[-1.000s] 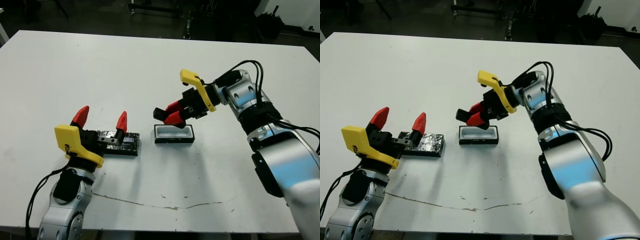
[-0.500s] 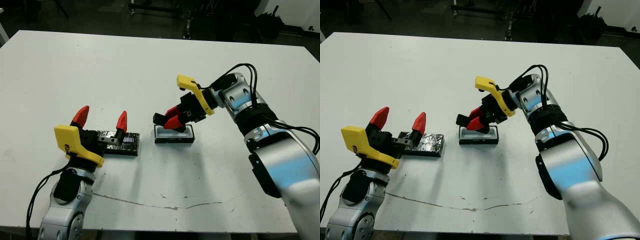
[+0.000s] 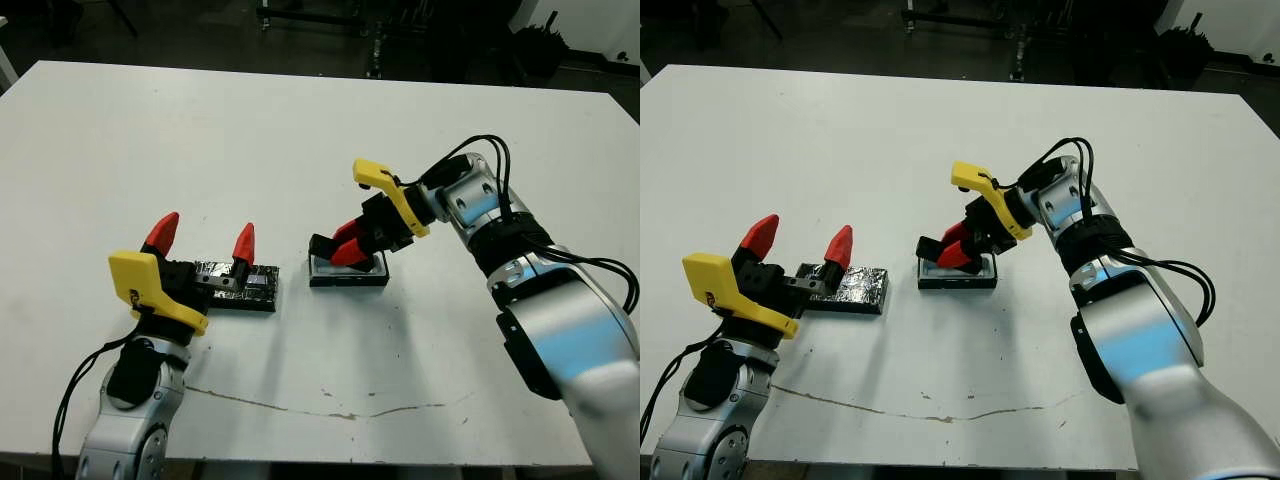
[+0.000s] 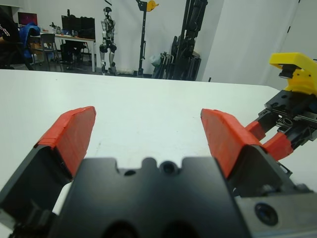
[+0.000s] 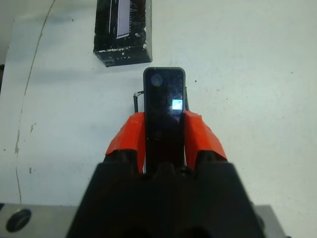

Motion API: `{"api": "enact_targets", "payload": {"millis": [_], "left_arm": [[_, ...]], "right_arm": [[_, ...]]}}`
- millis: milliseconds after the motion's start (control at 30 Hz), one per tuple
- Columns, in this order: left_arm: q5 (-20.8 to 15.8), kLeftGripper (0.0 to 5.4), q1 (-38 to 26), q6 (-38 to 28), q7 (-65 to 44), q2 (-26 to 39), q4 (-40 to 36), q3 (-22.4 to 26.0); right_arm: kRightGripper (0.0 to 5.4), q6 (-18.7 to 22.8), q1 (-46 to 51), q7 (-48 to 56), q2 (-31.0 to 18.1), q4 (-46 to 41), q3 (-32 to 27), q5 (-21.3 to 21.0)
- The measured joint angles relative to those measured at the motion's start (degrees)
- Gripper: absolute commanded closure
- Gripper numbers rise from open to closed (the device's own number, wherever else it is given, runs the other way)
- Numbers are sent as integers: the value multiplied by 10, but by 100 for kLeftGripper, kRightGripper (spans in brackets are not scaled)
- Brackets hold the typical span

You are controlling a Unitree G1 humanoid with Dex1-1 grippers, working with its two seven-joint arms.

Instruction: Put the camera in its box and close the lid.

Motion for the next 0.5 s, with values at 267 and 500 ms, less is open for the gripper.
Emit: {"api": "enact_targets", "payload": {"millis": [267,500], "left_arm": [[-1,0,0,0,0,0,0,0],[-7,0,0,0,-1,0,0,1]], "right_arm": [[373,-17,10,-13,0,3,1,0],[373,-25,14,-16,-1,3,3,-3]]}}
